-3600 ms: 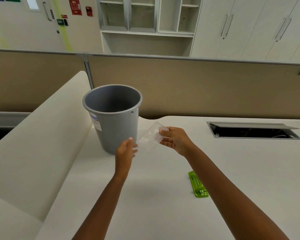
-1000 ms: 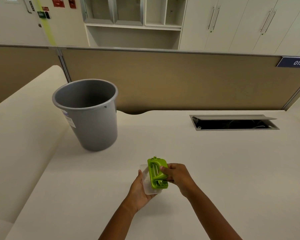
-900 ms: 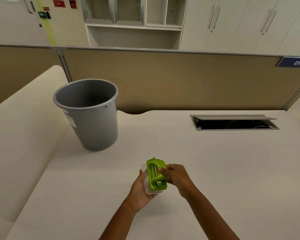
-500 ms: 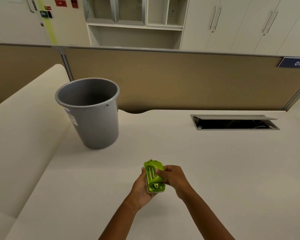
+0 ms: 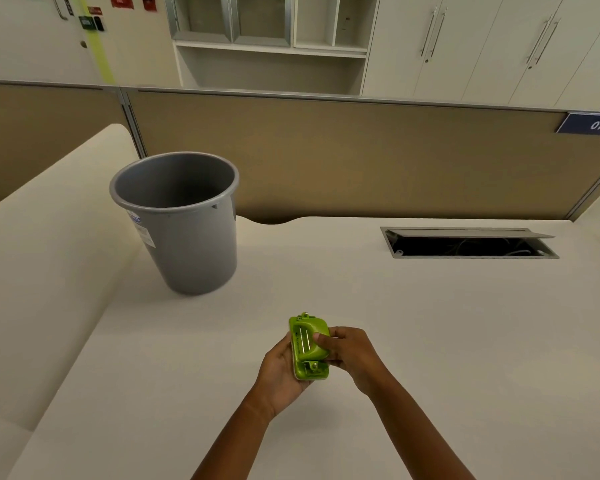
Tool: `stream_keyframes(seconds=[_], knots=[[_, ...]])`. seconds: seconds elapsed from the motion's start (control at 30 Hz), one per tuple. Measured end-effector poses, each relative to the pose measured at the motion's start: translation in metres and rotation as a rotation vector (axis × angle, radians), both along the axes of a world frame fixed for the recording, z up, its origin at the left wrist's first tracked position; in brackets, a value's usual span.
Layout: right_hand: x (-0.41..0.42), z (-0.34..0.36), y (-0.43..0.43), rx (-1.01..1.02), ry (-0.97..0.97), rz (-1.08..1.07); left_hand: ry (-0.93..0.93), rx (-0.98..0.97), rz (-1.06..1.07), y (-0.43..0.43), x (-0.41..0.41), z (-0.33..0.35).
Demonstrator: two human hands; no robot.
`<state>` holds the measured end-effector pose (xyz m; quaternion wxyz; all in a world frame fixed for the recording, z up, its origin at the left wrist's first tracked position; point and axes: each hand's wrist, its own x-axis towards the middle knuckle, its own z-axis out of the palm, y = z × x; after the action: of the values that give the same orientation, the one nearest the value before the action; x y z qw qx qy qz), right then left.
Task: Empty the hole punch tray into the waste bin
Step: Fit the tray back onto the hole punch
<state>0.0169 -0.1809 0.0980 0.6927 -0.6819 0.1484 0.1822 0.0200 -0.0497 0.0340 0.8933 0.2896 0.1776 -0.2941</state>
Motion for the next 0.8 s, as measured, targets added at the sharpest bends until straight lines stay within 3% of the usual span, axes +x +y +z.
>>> stream_keyframes(seconds=[0.43, 0.8], knots=[[0.004, 0.002, -0.003, -0.016, -0.01, 0.012, -0.092, 0.04, 0.033, -0.006, 0.005, 0.001], [0.002, 0.002, -0.002, -0.046, -0.075, 0.055, -0.036, 0.08, -0.009, -0.005, 0.016, 0.01]])
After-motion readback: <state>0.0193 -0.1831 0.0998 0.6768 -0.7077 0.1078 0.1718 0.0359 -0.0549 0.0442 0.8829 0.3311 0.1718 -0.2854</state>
